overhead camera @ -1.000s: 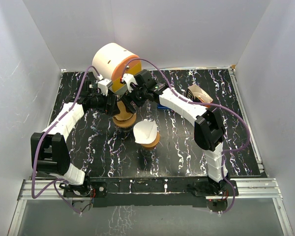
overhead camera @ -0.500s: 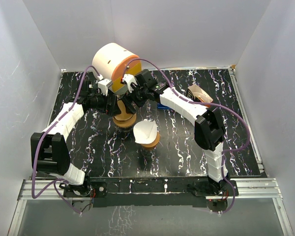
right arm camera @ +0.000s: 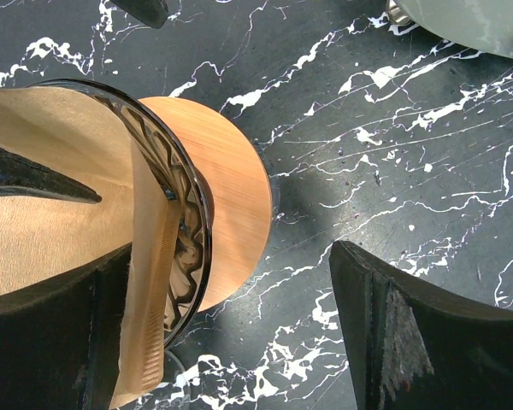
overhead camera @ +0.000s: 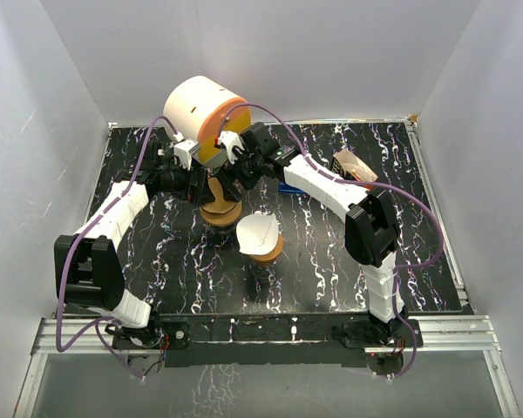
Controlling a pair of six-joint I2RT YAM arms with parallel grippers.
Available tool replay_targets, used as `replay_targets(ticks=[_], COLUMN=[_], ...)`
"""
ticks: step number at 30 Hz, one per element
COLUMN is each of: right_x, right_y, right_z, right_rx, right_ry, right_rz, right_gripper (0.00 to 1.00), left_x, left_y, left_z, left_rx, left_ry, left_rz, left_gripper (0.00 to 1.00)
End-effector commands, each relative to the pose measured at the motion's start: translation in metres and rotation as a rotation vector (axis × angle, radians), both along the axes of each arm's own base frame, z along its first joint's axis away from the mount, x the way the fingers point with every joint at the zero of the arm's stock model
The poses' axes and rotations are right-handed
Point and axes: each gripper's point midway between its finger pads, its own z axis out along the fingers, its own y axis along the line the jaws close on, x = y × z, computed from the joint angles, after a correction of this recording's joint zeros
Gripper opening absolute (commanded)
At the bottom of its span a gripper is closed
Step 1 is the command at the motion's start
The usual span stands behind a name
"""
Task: Place the coffee filter in the dripper
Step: Adjust the coffee filter in the coffee dripper.
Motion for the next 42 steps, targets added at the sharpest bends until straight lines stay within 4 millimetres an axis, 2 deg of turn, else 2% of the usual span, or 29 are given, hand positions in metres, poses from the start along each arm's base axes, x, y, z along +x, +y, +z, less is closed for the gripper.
replay_targets(ticks=[1, 16, 23, 34, 37, 42], right_x=[0.007, 0.007, 0.007, 0.011, 0.01, 0.016], right_y=[0.005, 0.016, 0.015, -0.006, -0.016, -0.042], right_z=[0.047, 0.062, 0.082, 0.13, 0.146, 0.166], right_rx=[0.085, 0.14, 0.164, 0.175, 0.168, 0.123], right_ry=[-0.07, -0.051, -0.078, -0.2, -0.249, -0.339], right_rz=[-0.002, 0.012, 0.011, -0.026, -0.047, -0.14], right_gripper=[0.86, 0.86, 0.86, 0.87, 0.89, 0.95], left_x=[0.0, -0.002, -0.005, -0.003, 0.005, 0.029], left_y=[-0.004, -0.006, -0.007, -0.011, -0.004, 0.022], left_z=[0.034, 0.045, 0.053, 0.08, 0.094, 0.121], left_rx=[-0.025, -0.03, -0.036, -0.05, -0.002, 0.132], left_ry=[-0.078, -0.11, -0.135, -0.19, -0.235, -0.339], left_rz=[-0.033, -0.061, -0.078, -0.124, -0.105, 0.01], left_gripper=[0.99, 0.99, 0.99, 0.99, 0.99, 0.99])
